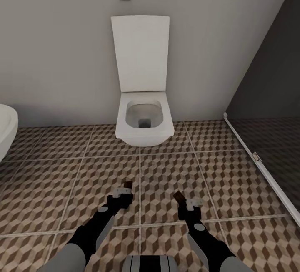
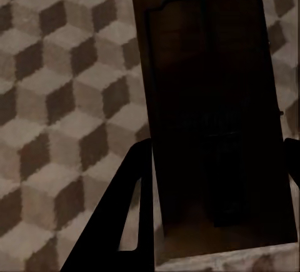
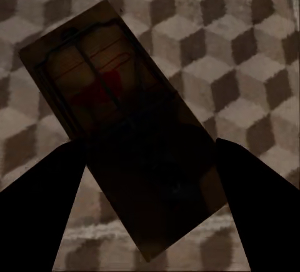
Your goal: Take the four mousetraps from the cabinet in the bathroom and place them on the bathroom floor. Make sure all four end up on the same floor surface, and ensure that at least two of them are either under or directly next to the same bathroom sink.
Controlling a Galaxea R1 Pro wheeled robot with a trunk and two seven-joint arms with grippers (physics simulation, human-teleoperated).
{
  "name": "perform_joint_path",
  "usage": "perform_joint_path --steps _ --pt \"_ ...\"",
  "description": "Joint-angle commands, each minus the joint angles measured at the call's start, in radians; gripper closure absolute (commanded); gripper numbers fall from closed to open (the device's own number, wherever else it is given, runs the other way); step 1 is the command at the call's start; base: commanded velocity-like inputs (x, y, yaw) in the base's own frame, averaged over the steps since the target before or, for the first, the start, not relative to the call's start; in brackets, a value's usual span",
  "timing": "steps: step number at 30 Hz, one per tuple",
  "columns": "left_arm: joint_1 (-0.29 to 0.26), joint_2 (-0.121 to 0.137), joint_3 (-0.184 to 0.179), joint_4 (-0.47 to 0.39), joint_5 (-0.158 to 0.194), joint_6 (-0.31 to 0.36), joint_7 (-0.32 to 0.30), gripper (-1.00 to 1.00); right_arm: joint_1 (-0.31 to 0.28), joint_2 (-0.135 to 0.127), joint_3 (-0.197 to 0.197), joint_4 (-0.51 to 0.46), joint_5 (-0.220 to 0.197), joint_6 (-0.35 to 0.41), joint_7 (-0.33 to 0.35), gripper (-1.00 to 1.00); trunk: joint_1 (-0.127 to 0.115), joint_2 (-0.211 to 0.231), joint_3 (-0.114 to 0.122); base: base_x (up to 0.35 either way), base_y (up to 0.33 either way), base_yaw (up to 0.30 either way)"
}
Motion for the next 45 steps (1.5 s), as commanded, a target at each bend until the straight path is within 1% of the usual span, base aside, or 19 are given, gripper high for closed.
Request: perform_joint_path --steps 1,4,9,13,16,21,30,32,38,45 --pt "0.0 0.001 -0.005 -0.007 0.008 0.005 0.007 1.0 -0.001 -0.001 0.008 -0.001 -0.026 0.004 -0.007 1.0 0.0 0.0 -0.001 0.001 0.0 0.0" --pt "0.0 0.002 -0.006 -0.012 0.008 0.006 0.007 1.0 -0.001 -0.001 0.008 -0.004 -0.049 0.017 -0.007 1.0 0.0 0.0 -0.001 0.0 0.0 0.0" --pt "0.0 0.002 -0.006 -0.002 0.008 0.006 0.007 1.0 -0.001 -0.001 0.008 -0.023 -0.055 0.021 -0.008 1.0 0.0 0.0 -0.001 0.0 0.0 0.0" --pt "0.0 0.001 -0.006 0.031 0.008 0.005 0.006 1.0 -0.002 -0.001 0.008 -0.034 -0.056 0.021 -0.008 1.0 0.0 0.0 -0.001 0.0 0.0 0.0" --pt "0.0 -0.001 -0.006 0.076 0.008 0.003 0.006 1.0 -0.002 -0.001 0.008 -0.039 -0.056 0.021 -0.008 1.0 0.0 0.0 -0.001 0.045 0.0 0.0" --pt "0.0 -0.002 -0.006 0.101 0.008 0.004 0.006 1.0 -0.002 -0.001 0.008 -0.042 -0.056 0.021 -0.008 1.0 0.0 0.0 -0.001 0.237 0.0 0.0" --pt "0.0 -0.003 -0.006 0.104 0.008 0.004 0.006 1.0 -0.002 0.001 0.008 -0.041 -0.057 0.025 -0.007 1.0 0.0 0.0 -0.001 0.325 0.0 0.0" --pt "0.0 -0.003 -0.006 0.104 0.008 0.004 0.006 1.0 -0.002 0.003 0.008 -0.041 -0.057 0.037 -0.006 1.0 0.0 0.0 -0.001 0.332 0.0 0.0" --pt "0.0 -0.003 -0.006 0.104 0.008 0.004 0.006 1.0 -0.002 0.024 0.009 -0.039 -0.055 0.062 -0.002 1.0 0.0 0.0 -0.001 0.299 0.0 0.0" --pt "0.0 -0.004 -0.008 0.103 0.008 0.004 0.006 1.0 -0.002 0.035 0.01 -0.039 -0.053 0.064 0.002 1.0 0.0 0.0 -0.001 0.061 0.0 0.0"
